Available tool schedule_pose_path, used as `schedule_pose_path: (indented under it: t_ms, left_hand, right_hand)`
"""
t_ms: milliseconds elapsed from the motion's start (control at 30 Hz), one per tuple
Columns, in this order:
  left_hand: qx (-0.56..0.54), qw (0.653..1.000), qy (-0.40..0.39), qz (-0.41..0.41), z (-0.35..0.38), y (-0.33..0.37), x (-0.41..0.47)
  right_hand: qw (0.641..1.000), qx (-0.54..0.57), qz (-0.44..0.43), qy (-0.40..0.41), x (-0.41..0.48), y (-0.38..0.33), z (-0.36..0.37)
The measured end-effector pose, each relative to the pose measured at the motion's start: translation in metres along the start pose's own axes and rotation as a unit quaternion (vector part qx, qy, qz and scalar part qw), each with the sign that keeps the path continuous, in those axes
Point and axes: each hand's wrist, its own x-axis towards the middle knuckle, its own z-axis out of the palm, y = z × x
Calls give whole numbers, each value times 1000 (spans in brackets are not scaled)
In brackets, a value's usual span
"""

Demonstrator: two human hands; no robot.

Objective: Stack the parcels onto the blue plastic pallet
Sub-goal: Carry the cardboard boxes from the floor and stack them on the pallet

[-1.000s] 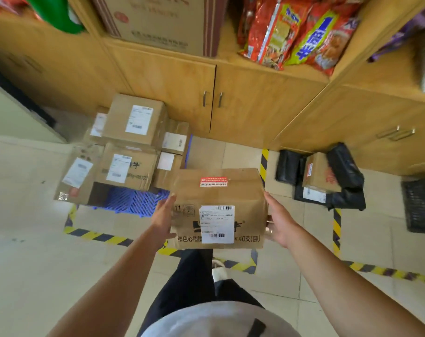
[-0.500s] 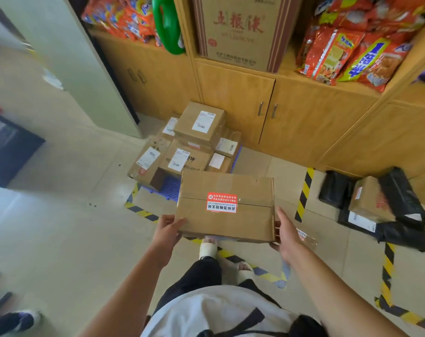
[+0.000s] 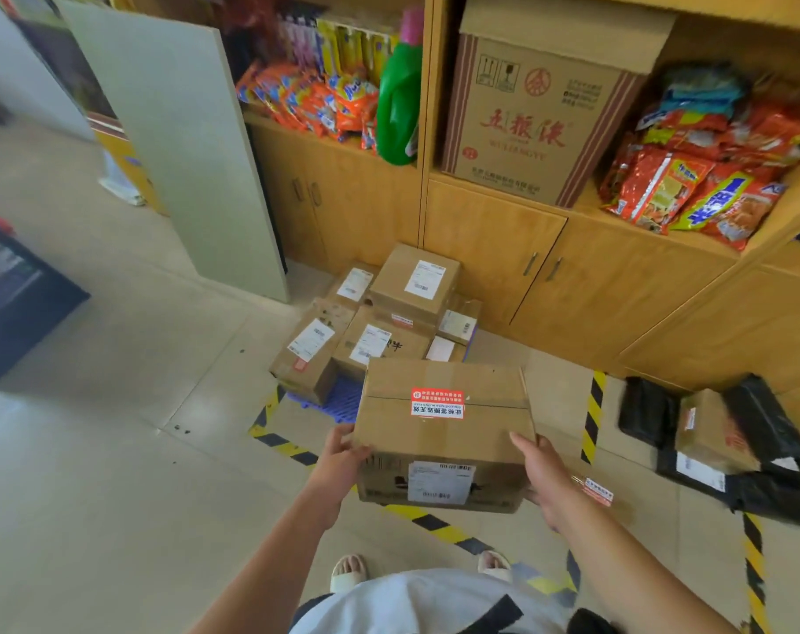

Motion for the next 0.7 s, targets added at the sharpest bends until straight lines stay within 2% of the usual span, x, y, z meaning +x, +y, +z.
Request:
schedule_pose_path:
  t_ms: [133, 333, 467, 533, 700]
  left_hand:
    - [7, 1000, -1, 4, -54, 5, 17]
    - [60, 998, -18, -4, -100, 29, 50]
    - [85, 995, -41, -22, -111, 56, 92]
    - [81, 996, -31, -23, -111, 76, 115]
    - [89, 992, 15, -92, -128, 119, 174]
  right_hand:
    - [999, -10, -32, 13, -25, -10, 55]
    - [999, 27, 25, 20, -37, -19, 98]
    - [997, 45, 52, 25, -9, -40, 121]
    - [996, 64, 57, 14, 16, -57, 135]
    - [993, 69, 88, -45, 86, -95, 180]
